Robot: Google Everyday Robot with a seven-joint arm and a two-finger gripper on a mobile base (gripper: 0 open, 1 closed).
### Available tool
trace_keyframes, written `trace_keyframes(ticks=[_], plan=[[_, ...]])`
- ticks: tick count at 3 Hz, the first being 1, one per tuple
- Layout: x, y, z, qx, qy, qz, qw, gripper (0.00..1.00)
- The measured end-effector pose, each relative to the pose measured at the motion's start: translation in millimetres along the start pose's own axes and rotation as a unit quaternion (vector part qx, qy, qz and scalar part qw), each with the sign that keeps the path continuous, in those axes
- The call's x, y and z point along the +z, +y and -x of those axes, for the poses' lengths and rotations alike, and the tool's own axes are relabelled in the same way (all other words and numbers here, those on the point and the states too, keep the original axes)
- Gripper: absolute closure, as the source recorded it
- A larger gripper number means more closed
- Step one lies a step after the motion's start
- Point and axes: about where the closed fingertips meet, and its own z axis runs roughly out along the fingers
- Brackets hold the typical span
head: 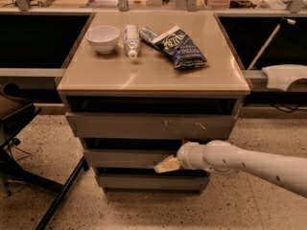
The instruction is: Open middle drawer
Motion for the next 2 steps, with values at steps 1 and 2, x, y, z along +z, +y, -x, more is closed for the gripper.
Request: trace_keyframes(ticks=[1, 2], plan=[[-3.2, -19.0, -6.8, -0.003, 0.001, -0.038, 0.9993, 0.00], [-2.6, -17.7, -10.2, -0.003, 0.001, -0.038, 0.9993, 0.00]])
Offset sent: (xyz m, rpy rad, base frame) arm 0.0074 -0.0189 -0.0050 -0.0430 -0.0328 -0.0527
